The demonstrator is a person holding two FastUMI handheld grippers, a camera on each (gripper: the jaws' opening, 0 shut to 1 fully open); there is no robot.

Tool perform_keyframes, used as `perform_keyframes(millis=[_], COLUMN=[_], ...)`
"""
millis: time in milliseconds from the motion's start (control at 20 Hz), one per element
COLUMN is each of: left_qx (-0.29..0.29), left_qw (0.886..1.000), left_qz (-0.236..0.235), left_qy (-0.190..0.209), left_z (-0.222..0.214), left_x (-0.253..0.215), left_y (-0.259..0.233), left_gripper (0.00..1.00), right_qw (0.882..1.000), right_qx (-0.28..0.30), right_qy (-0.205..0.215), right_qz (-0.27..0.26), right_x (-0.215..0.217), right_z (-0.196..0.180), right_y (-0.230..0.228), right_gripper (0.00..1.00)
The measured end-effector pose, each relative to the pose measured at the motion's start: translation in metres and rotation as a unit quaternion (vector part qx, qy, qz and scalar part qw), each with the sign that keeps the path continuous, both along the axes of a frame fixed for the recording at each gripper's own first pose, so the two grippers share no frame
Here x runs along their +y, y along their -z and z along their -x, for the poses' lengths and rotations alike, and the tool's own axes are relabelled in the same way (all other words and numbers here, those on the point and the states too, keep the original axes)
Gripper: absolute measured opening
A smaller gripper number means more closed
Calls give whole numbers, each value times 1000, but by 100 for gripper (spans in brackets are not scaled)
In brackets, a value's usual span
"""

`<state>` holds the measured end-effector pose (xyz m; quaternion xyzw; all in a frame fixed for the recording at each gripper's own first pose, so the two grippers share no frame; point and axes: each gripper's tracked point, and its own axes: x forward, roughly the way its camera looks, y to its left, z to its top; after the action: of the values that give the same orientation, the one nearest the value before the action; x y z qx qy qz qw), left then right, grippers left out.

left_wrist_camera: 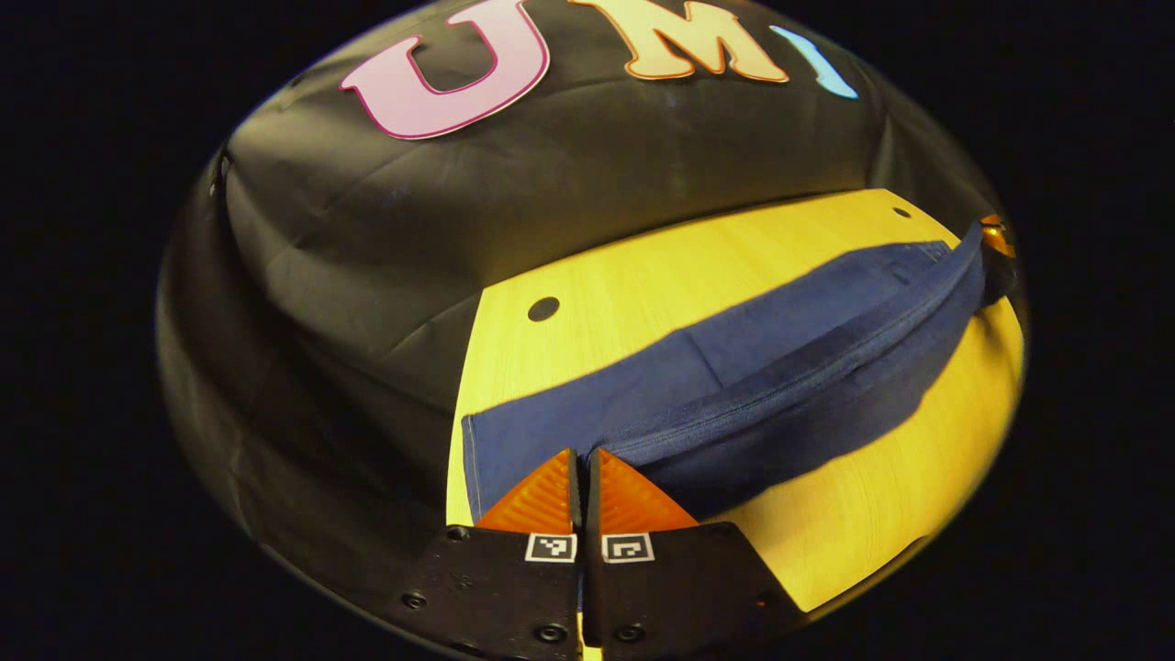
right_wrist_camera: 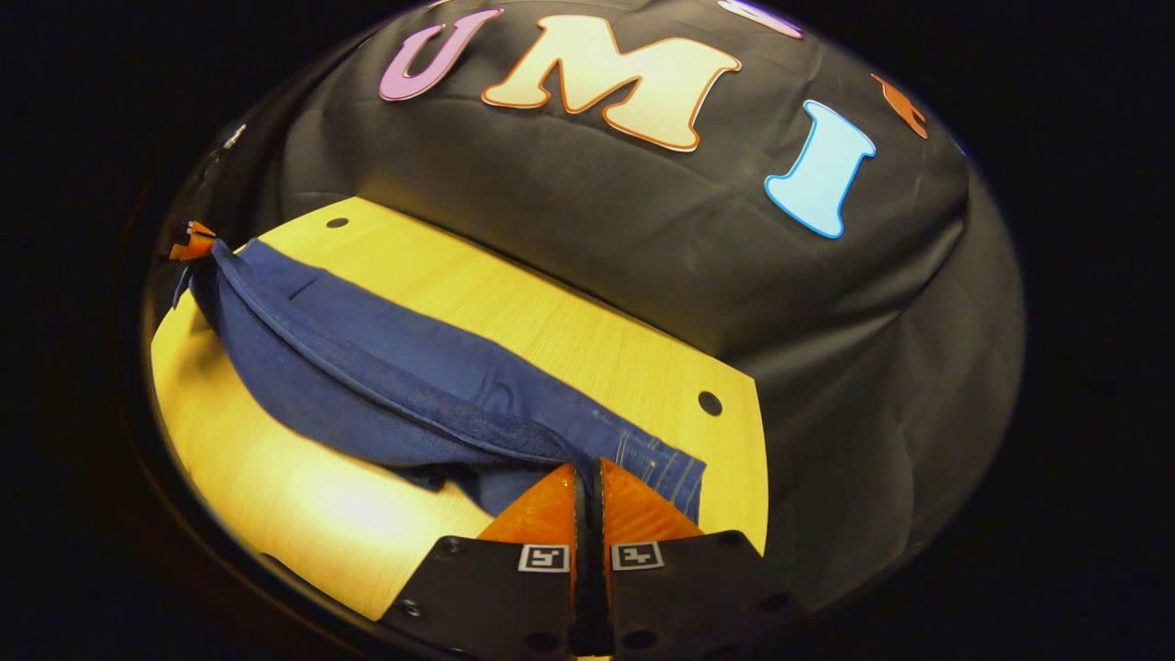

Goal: Grasp the waist and the cuffs of the jeans and fold them to make the two legs overlap; first hold the waist and fold one-third of the jeans toward the cuffs, then hold the cuffs and fold the remaining one-third in the same direction to finish folding.

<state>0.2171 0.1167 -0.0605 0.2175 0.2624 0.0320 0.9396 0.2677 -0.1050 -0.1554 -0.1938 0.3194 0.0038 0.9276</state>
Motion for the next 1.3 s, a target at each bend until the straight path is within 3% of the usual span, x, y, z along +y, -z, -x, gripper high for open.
perform_keyframes(millis=[150,350,500,650,700,750,800,850,900,1000,1050,1300], left_qx=[10,52,61,40,39,37,28,17,-3,-48,-72,-141], left_qw=[1000,998,997,998,998,999,999,999,998,996,994,985], left_qz=[-13,-32,-30,-28,-23,-14,-3,10,19,31,35,80], left_qy=[-22,-35,-37,-33,-33,-34,-37,-41,-52,-71,-77,-65], left_z=[-52,-94,-111,-104,-102,-96,-92,-87,-83,-77,-73,-49], left_x=[3,9,18,10,8,5,2,-1,-2,-8,-8,-29], left_y=[22,72,93,79,77,76,70,64,54,29,17,-24], left_gripper=[0,0,0,0,2,0,18,36,55,91,92,92], right_qw=[1000,998,996,996,995,994,993,991,990,986,985,976], right_qx=[14,55,81,75,74,70,64,56,42,16,2,-20], right_qy=[-8,-24,-19,-19,-15,-7,6,14,27,45,61,154], right_qz=[-3,-4,-30,-49,-62,-81,-99,-121,-133,-159,-164,-153], right_x=[0,1,1,0,-1,-2,-3,-4,-12,-28,-42,-138], right_z=[-57,-106,-113,-115,-116,-117,-116,-114,-113,-103,-96,-33], right_y=[37,109,143,136,136,130,123,112,103,80,65,44], right_gripper=[2,2,2,3,5,20,17,34,34,78,100,100])
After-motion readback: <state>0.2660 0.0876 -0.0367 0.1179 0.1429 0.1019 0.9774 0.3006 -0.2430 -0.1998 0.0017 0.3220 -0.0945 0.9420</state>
